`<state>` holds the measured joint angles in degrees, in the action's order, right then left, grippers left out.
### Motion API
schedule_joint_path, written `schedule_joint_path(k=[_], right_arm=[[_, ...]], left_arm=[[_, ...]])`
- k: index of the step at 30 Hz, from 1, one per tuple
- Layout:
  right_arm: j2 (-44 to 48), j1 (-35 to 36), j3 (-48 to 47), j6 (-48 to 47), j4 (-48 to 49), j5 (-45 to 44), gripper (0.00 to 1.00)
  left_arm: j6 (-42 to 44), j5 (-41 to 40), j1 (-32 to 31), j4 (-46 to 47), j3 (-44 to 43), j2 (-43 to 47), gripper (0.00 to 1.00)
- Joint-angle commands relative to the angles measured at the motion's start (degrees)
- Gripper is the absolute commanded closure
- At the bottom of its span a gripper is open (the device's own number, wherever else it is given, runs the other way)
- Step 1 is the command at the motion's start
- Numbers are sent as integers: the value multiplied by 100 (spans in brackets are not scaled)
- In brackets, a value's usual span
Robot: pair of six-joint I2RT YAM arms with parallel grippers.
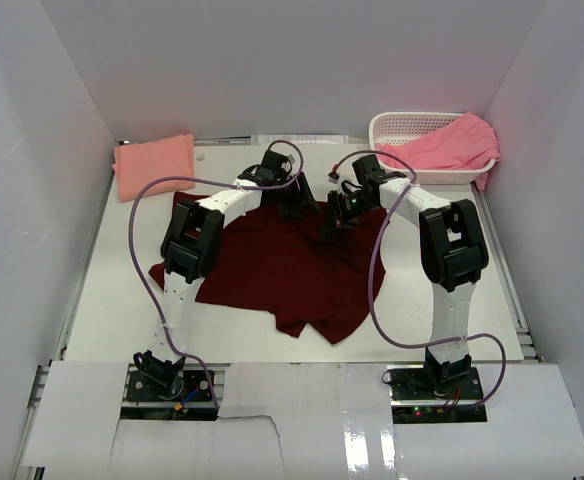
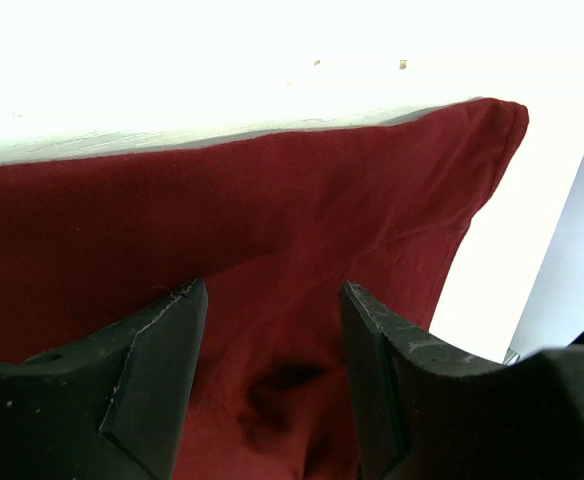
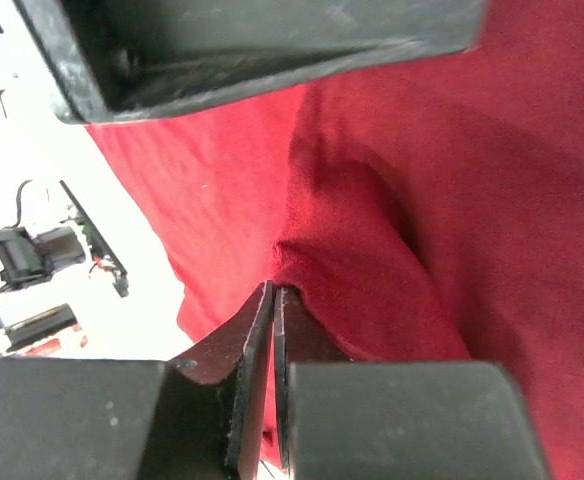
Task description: Fold and stack the t-shirts
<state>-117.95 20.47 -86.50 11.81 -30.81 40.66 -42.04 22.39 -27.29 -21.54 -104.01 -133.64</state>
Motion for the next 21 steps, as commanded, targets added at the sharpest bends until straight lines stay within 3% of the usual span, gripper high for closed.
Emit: schedule_joint_path(k=[1,9,10,11,14,18,21], right_arm=[[255,106,238,145,232,450,92],[439,335,800,620,654,740,92],[466,352,888,742,794,959,89],[527,361,1020,1126,1178,1100,79],[685,387,1468,1760,1761,1557,68],[852,405,1654,2254,2420,1892,67],[1019,396,1532,2264,2361,1805,66]], left_arm=[[29,-7,-13,-219,56,-56,34],[29,-42,-13,-237,73,-57,33],[21,-33,-22,-228,82,-65,34],[21,-33,-13,-228,82,-57,34],[12,-24,-13,-228,82,-65,34],[29,-51,-13,-237,109,-56,33],[38,-77,-5,-254,109,-39,33]])
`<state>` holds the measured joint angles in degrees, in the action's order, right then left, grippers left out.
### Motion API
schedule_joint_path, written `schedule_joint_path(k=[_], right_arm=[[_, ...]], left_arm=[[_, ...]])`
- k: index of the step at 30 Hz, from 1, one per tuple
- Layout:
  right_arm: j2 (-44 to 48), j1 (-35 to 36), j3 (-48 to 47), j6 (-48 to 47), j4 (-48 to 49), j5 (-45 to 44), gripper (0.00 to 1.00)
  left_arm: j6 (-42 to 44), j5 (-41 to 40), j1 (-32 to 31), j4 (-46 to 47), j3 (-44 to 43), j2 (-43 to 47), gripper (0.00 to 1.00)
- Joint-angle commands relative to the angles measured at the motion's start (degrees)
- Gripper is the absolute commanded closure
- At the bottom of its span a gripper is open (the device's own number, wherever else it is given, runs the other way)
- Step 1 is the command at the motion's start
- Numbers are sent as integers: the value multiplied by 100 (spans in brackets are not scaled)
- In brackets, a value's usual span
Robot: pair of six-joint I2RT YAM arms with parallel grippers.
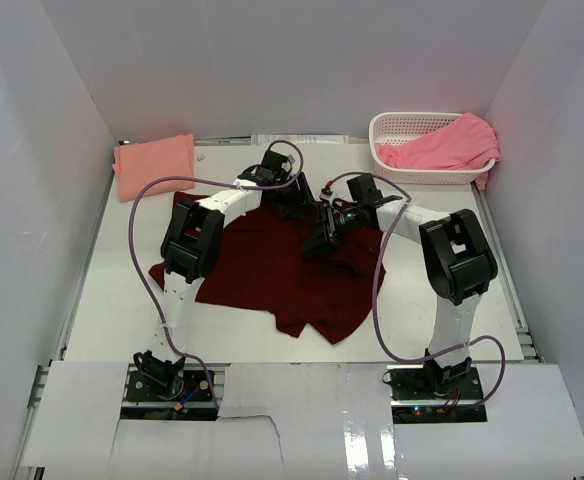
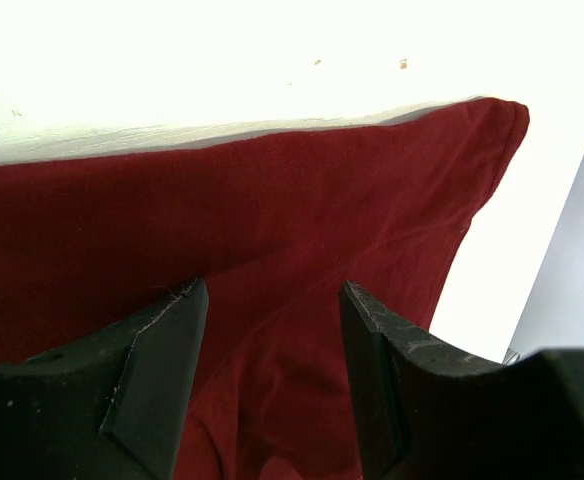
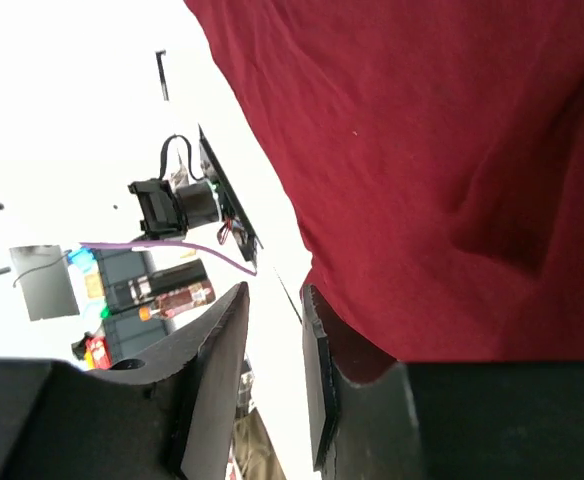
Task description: Fold and stack the t-shirts
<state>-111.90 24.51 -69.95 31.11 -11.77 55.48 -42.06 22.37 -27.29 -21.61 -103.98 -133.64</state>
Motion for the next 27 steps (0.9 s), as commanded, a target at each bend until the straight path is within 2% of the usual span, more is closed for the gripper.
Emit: schedule_joint_path(k=[1,2,3,6,8,11,18,21,27], right_arm=[[475,-17,-246,169,213,-104,65],[598,-17,-430,-103,-181,-491,65],[642,1,-832,-636,-994,-1347,65],[687,-8,-1238,-1228,-1755,-2380,65],[590,1,-1380,-1449,-2082,-2743,65],[660,45,-1171,-1687,-2137,-3043,65],[1142,922,-766,-2127,-2418,-4675,64],[1319,1274,-634,-2118,-2488,-5029,58],[1153,1626,-651,-2022,-2532,-5469,57]], left_arm=[[40,-66,-5,-256,106,-30,33],[32,-40,13,-256,106,-21,33],[23,-14,22,-256,124,-21,34],[23,39,31,-256,133,14,33],[5,74,31,-257,107,40,34],[14,101,31,-256,80,75,33],[93,83,57,-318,27,84,33],[111,136,110,-353,36,67,33],[67,224,110,-362,54,14,33]])
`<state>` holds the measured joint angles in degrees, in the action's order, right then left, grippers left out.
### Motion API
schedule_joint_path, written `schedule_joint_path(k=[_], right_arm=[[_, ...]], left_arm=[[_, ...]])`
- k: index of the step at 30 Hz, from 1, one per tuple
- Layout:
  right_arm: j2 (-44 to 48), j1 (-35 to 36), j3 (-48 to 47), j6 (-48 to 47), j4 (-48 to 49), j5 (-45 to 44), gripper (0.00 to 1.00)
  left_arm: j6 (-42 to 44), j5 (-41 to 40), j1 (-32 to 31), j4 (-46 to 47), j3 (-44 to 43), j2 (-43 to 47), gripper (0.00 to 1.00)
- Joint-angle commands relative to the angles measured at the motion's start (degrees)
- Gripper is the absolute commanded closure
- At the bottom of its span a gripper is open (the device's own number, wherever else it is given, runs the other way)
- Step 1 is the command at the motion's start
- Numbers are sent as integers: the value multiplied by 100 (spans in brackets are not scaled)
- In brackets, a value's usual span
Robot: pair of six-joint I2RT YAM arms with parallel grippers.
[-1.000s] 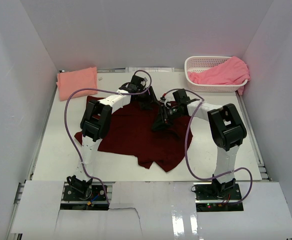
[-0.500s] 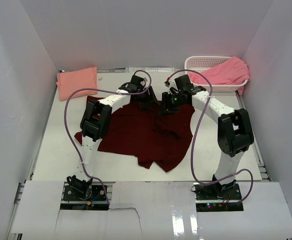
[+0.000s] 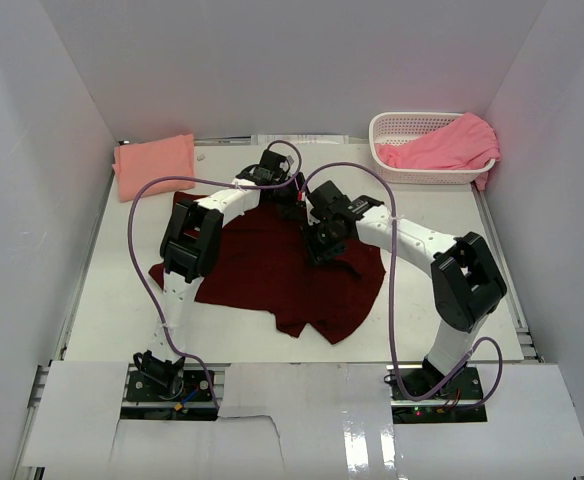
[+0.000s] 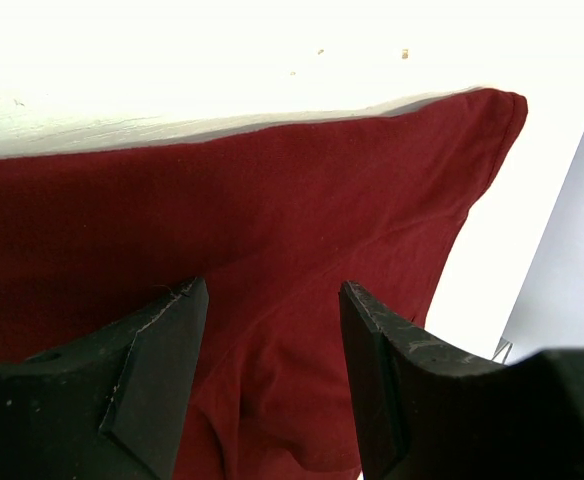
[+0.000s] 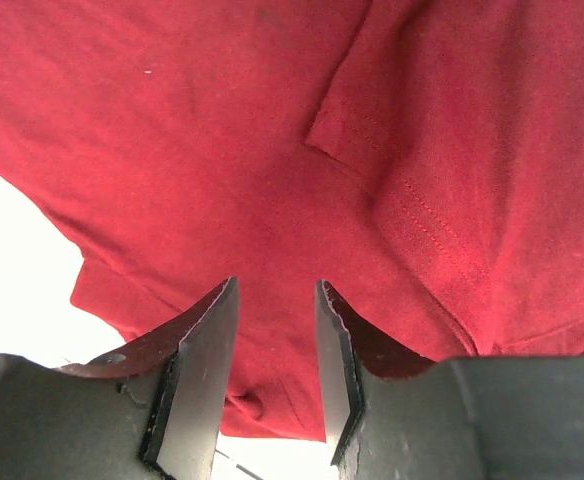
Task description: Fold and stack the t-shirts
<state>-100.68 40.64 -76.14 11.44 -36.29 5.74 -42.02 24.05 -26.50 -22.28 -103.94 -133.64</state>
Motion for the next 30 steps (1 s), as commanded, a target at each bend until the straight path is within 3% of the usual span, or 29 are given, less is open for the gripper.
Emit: schedule_joint_path(k=[1,30], right_arm=[[-4,40,-50,-54,-62,-512,57],[-1454,401,-1158,-142,175,-1031,62]], left_arm=[[45,56,31,-294,49,5,33],[80,-147,31,-602,76,-171,34]])
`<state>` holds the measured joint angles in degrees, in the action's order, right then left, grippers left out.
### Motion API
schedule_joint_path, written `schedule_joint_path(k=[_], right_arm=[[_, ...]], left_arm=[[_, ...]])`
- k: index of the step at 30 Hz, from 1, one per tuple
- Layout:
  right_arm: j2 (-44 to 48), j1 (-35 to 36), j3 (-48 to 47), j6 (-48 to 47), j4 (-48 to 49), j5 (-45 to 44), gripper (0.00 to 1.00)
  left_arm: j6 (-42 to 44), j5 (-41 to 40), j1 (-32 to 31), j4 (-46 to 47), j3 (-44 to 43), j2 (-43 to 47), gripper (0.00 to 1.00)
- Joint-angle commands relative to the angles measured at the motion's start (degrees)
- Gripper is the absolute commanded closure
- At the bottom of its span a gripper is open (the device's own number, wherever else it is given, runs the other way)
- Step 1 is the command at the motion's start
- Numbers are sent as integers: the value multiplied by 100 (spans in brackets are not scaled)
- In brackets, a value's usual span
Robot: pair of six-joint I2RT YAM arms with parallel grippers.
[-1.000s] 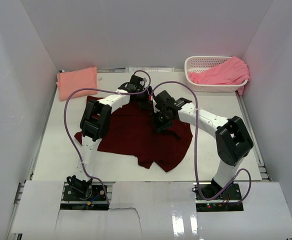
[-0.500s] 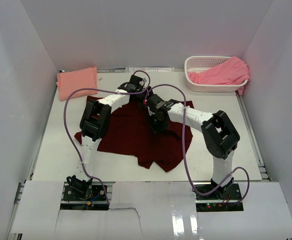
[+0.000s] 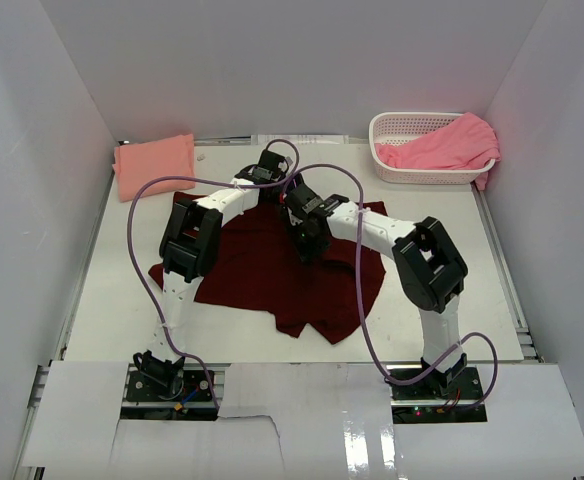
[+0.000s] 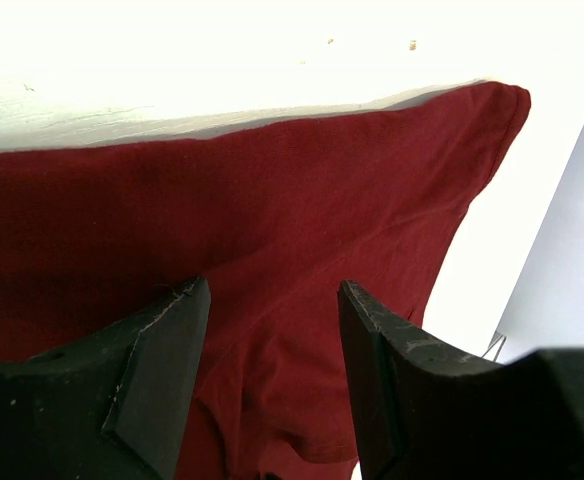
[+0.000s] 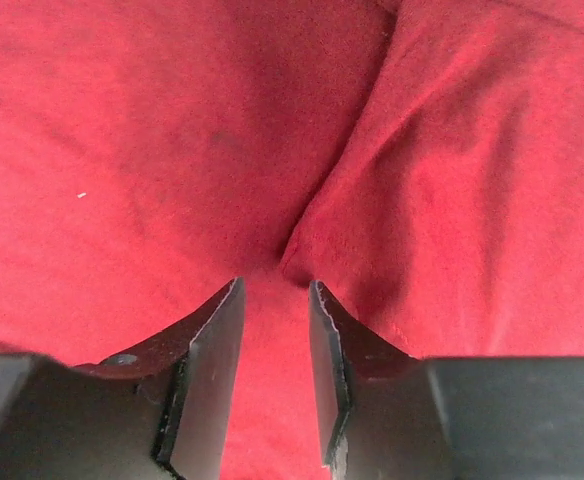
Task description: Fold and stack the t-shirts
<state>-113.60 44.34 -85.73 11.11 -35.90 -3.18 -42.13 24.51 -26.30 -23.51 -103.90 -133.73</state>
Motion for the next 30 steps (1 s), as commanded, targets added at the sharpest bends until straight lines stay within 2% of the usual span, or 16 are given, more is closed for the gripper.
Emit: schedule_joint_path(k=[1,8,12,13,21,30], right_arm=[[-197,31,-198,-109,162,-148,62],[-373,31,-268,-171,268,-341,68],[-321,31,-268,-171,268,-385,90],[-303,31,-260,-171,268,-368,92],[-110,31,-181,-145,320,-254,92],[57,40,-198,101,435,465,92]], left_arm=[[82,-192,11,-479,63,-162,34],[91,-210,11,-532,45,-162,34],[108,-280,11,-550,106,-162,34],[108,-280,11,-550,115,-179,34],[108,-289,11,-515,203,-258,34],[135,-289,11,-479,194,-355,34]])
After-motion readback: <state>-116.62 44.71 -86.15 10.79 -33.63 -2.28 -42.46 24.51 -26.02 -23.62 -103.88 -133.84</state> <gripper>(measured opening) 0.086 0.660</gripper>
